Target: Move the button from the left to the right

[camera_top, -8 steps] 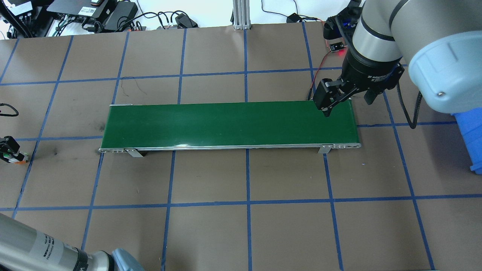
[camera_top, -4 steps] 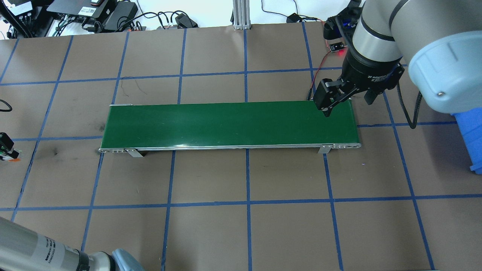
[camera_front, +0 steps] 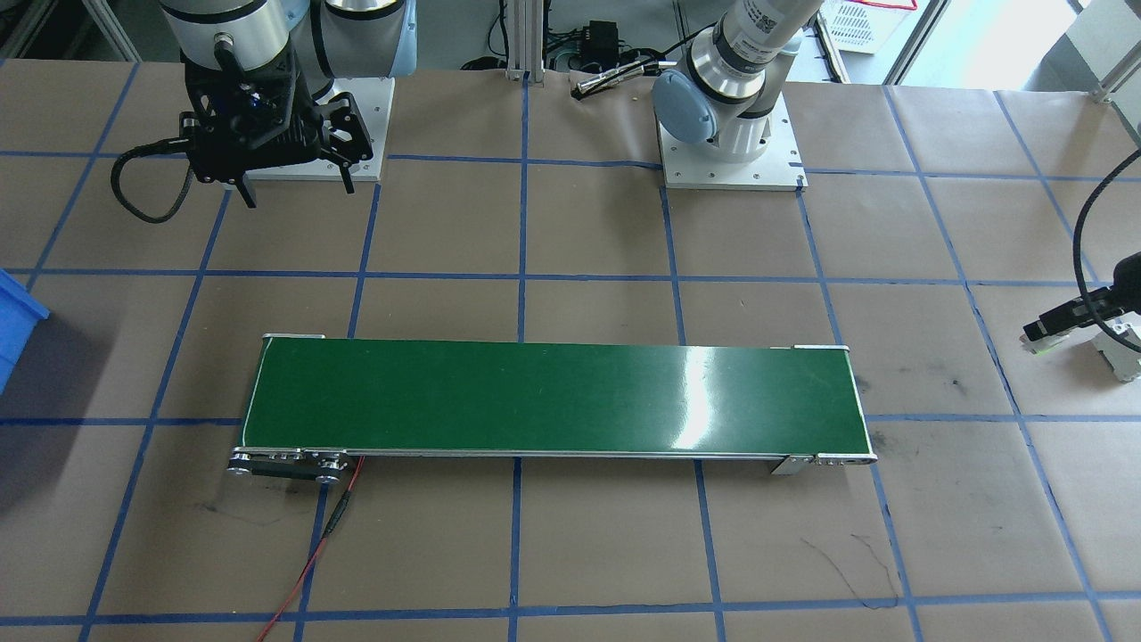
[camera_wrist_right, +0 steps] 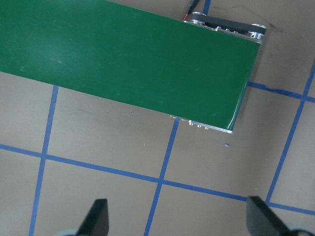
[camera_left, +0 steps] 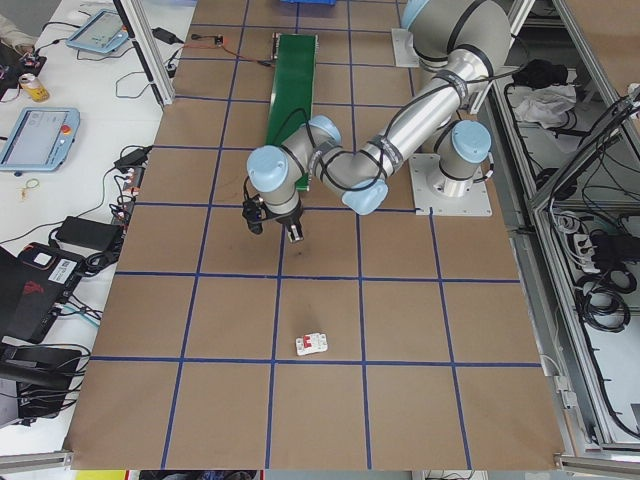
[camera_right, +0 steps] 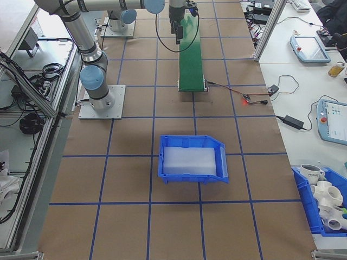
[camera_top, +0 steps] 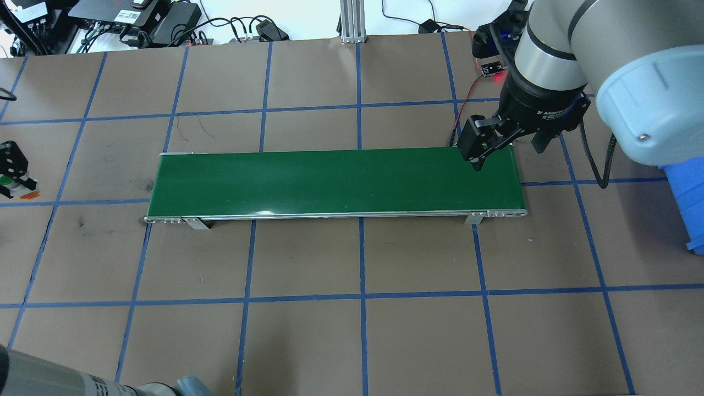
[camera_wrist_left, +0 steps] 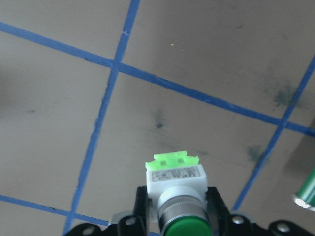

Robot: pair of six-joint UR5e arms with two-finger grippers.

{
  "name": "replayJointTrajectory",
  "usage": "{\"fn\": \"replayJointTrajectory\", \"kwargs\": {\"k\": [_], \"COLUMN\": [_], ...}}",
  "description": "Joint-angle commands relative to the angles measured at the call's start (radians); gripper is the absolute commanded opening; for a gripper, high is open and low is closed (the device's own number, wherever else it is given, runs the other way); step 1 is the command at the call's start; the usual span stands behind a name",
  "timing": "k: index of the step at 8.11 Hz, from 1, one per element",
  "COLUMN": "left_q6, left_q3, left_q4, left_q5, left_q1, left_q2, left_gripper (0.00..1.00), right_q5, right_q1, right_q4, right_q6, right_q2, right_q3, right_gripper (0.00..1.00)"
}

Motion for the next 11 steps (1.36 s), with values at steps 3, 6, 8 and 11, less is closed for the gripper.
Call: {"fn": "replayJointTrajectory", "kwargs": {"k": [3, 6, 8, 11], "left_q6": [-0.844, -1.161, -1.202, -1.266], "left_q3": [-0.009, -0.05, -0.108, -0.161], "left_q4": [-0.026, -0.017, -0.007, 0.081], "left_q5": [-0.144, -0.272, -0.279, -0.273], "left_q1": [-0.267, -0.345, -0.356, -0.367], "left_q2": [0.095, 0.084, 0.078, 0.055], "left_gripper": [0.0, 0.0, 0.0, 0.0], "right_q5": [-0.018, -0.018, -0.018, -0.018], "right_q1": [0.0, 0.0, 0.0, 0.0], "right_q4": [0.0, 0.0, 0.0, 0.0], "right_q6": [-0.001, -0.001, -0.001, -0.001], "right_q2": [0.002, 0.002, 0.002, 0.002], "right_q3": [0.0, 0.0, 0.002, 0.0], "right_gripper": [1.0, 1.0, 1.0, 1.0]}}
